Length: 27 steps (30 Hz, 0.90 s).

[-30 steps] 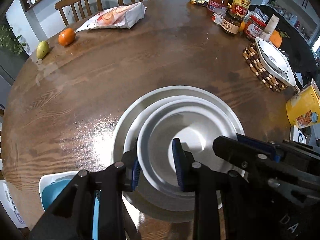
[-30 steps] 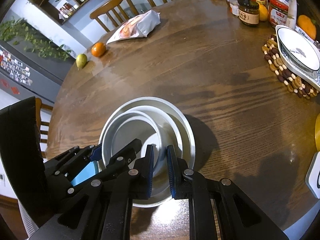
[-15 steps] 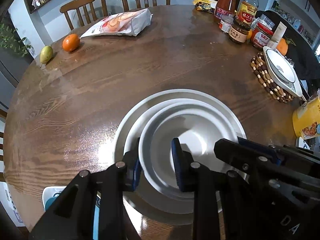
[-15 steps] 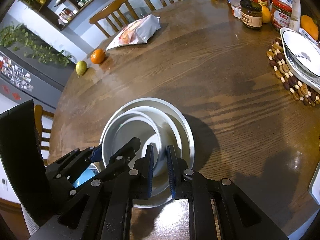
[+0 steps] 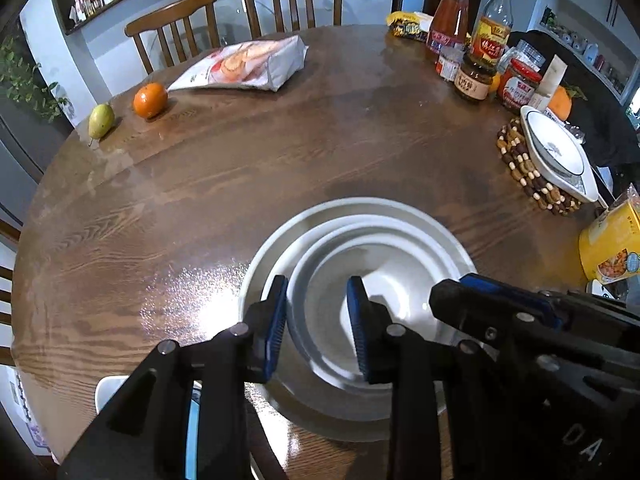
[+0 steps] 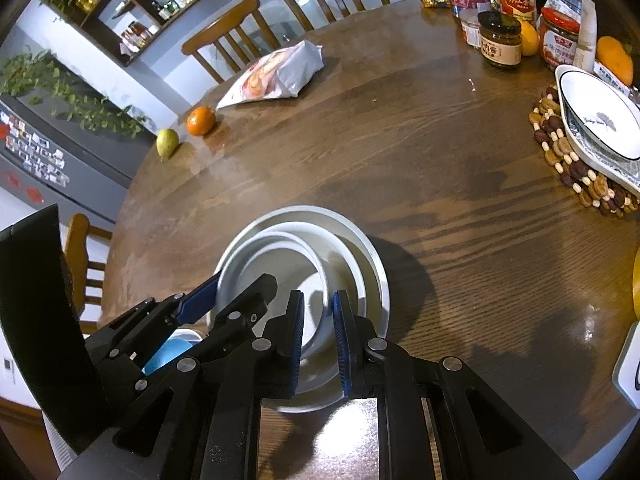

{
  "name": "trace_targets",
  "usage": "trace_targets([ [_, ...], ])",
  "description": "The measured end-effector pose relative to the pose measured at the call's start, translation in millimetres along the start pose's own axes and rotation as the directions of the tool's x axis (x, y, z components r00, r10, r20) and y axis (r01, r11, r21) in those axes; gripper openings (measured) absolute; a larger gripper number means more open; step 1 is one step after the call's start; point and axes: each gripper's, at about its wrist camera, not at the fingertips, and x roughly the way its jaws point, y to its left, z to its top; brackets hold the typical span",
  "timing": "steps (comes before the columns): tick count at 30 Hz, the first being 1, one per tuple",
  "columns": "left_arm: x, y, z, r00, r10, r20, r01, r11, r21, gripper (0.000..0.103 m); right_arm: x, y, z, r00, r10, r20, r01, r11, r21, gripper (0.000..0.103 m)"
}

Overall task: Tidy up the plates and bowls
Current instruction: 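Lower the ramekin into the medium white bowl and open both tools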

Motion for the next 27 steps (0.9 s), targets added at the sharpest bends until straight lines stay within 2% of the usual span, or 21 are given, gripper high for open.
trace_targets([
  [5,-10.4,3.2,-1.5,1.000,-0.014,0.017,0.014,1.000,-0.015,0.036,-10.3,3.1,-1.0,1.000,-0.002,0.023,0.002,1.000,-0.011,0.016],
  [10,-22.1,5.6,-1.3,0.999,-0.020,0.041,0.022,0.999,-0.026,0.056,-25.7,6.8,-2.9,0.999,-0.003,0.054,0.005,1.000,-0.027,0.016],
  [13,-29.8,5.3,-0.8,0.998,-0.024,0.057,0.025,0.999,-0.027,0.062,-35.8,7.9,-4.9,0.997,-0.010,0.074,0.013,0.999,-0.038,0.020],
  [16,-36.9,6.8,-1.2,0.997,-0.020,0.070,0.022,0.999,-0.031,0.069,-44.9,6.8,-5.7,0.995,-0.023,0.095,0.027,0.999,-0.037,0.033],
  [19,-42.6,10.4,-1.4,0.997,-0.020,0.076,0.023,0.999,-0.042,0.080,-53.0,3.8,-6.5,0.993,-0.023,0.113,0.027,0.999,-0.025,0.049],
  [21,-46.2,13.4,-3.1,0.997,-0.018,0.077,0.022,0.999,-0.048,0.086,-57.6,1.2,-6.7,0.992,-0.023,0.122,0.026,1.000,-0.019,0.064],
  [23,-48.3,16.1,-5.3,0.997,-0.017,0.073,0.021,0.999,-0.050,0.090,-59.9,-1.7,-7.0,0.992,-0.020,0.124,0.021,1.000,-0.011,0.073],
  [27,-52.0,28.1,-8.7,0.998,-0.015,0.055,0.019,0.998,-0.065,0.097,-58.4,-9.6,-9.2,0.995,-0.001,0.102,0.000,1.000,0.009,0.075],
])
